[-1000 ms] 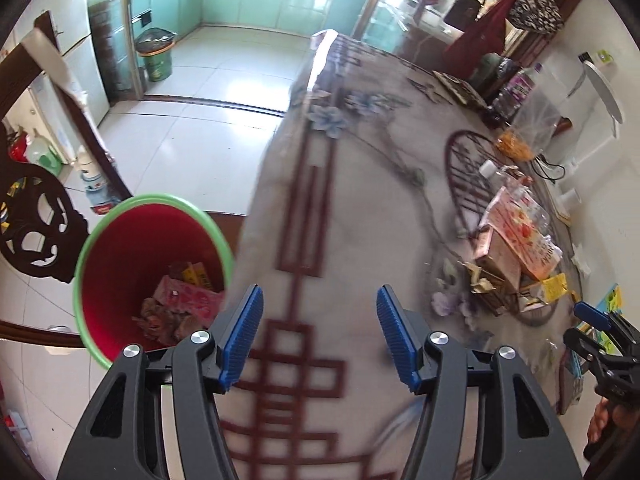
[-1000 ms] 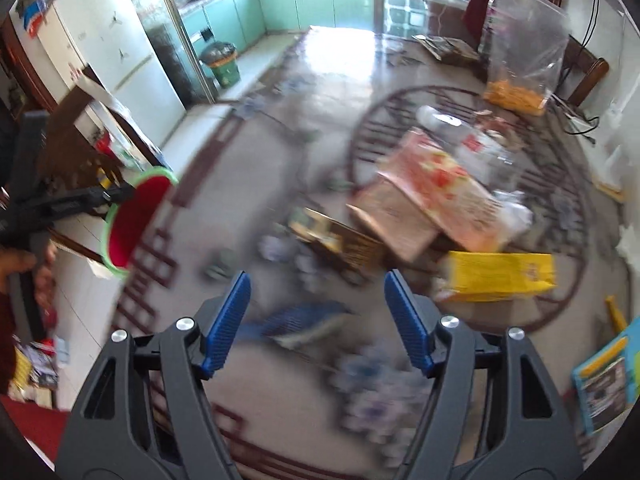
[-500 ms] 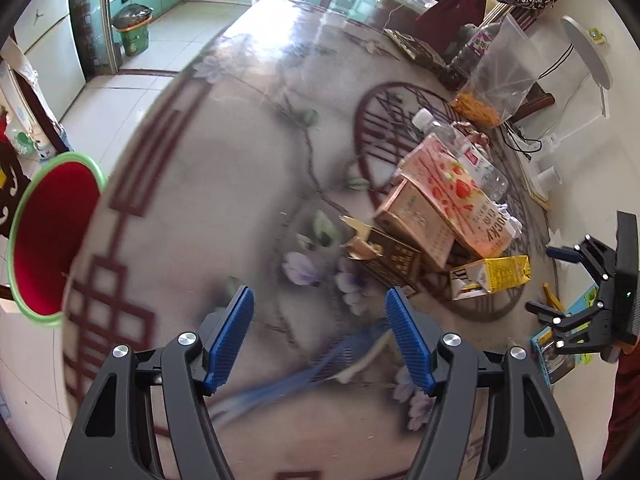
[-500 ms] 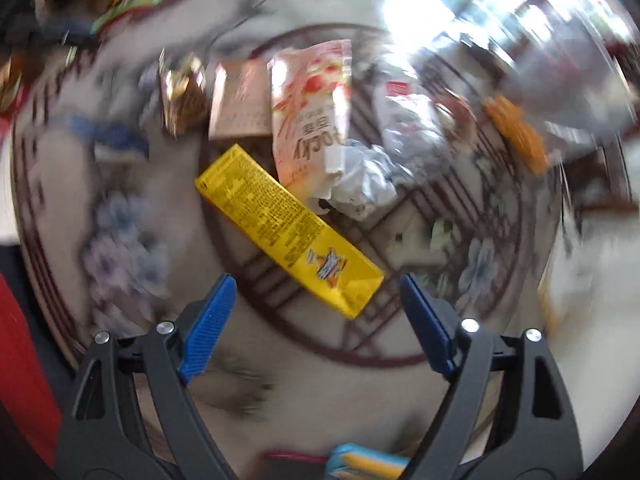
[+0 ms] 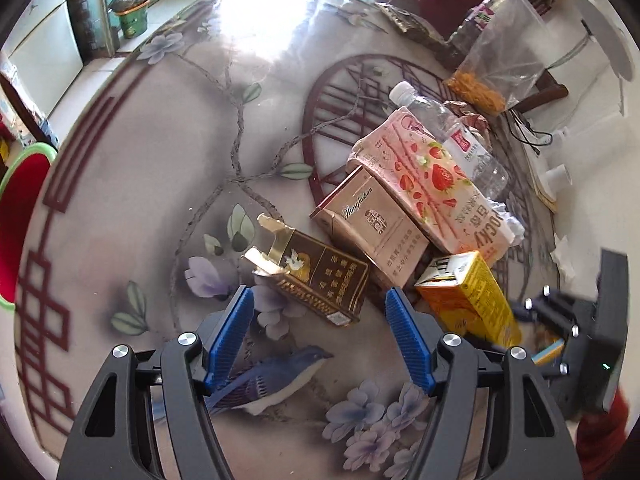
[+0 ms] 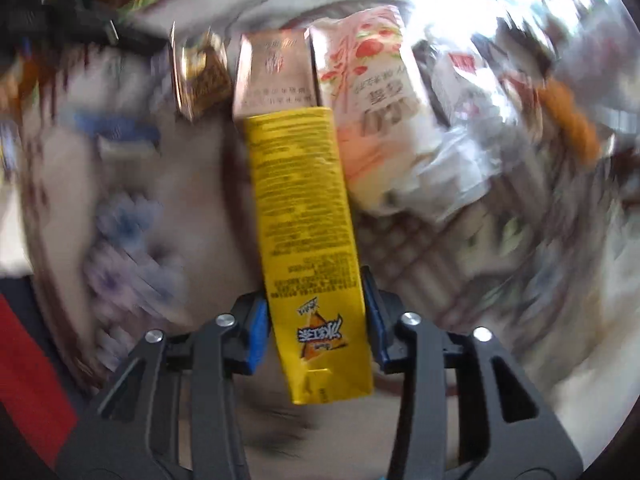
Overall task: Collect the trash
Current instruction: 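Grasp the brown cigarette pack with the left gripper while the right grasps the yellow snack box, then carry the cigarette pack with the left gripper over the red bin while the right carries the yellow box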
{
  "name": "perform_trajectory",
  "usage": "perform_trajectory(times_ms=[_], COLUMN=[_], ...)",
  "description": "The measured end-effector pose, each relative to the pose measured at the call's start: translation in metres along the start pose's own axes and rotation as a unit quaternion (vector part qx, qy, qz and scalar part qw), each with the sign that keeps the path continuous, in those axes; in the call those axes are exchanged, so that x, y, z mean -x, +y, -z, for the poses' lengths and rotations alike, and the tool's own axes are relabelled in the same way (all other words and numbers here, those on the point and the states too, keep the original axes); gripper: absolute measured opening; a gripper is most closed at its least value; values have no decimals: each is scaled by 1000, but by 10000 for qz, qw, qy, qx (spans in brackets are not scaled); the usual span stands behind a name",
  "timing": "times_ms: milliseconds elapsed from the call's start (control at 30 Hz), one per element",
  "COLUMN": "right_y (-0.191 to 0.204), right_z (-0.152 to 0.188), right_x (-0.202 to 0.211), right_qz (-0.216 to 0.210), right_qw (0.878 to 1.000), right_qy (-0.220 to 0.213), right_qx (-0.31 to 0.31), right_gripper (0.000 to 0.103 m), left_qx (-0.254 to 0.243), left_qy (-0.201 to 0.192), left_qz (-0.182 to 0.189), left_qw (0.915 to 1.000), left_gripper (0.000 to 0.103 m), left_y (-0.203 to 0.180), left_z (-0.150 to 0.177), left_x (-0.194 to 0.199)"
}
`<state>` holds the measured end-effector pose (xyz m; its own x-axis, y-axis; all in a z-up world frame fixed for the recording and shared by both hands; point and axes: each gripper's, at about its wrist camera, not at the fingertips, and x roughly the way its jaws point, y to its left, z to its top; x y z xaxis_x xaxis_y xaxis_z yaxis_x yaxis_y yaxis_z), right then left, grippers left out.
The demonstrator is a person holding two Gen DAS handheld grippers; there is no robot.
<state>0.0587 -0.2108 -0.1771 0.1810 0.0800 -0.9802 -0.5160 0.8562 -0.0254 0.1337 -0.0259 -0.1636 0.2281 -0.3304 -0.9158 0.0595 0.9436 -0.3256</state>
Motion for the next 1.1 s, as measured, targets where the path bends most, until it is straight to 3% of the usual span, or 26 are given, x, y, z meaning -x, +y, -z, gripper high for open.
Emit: perform_trajectory(times_ms=[67,100,200,267,333,500,800,1100], right_y=[-8,-12,-14,-8,-6,-7,-17,-12], right_z=[5,9,16,18,21,17,8,-11], right_x=[6,10,18,26,34,39,51,72], right_qz=[-449,-775,-1003,-859,-933,-1077,-1053,-953], right_qw=[9942,9851,9670,9605,9529,9450,9391,9380], right_qy=[-269,-446,-784,-960,-1083,-1165,-1472,-1764], right_qx=[-944,-1467,-2206,-2467,-2674,-2859,-2921,-2828], right_gripper=[37,37,37,37,37,37,37,37], left_qx=[197,304,638,795,915,971,693,703], left_qy=[19,33,68,78,124,32,-636,-942], left_qz=[-68,-116,-162,-145,-109,-106,-326,-353], left_qw=[9998,9995,9978,9967,9957,9952,9950,9924], left_gripper=[65,65,63,53,30,13,13,13], left_y=[2,3,8,10,14,18,19,26], left_z=[-4,-5,-7,-8,-8,-8,-15,-9], left_x=[-10,-14,-26,-31,-36,-34,12,45])
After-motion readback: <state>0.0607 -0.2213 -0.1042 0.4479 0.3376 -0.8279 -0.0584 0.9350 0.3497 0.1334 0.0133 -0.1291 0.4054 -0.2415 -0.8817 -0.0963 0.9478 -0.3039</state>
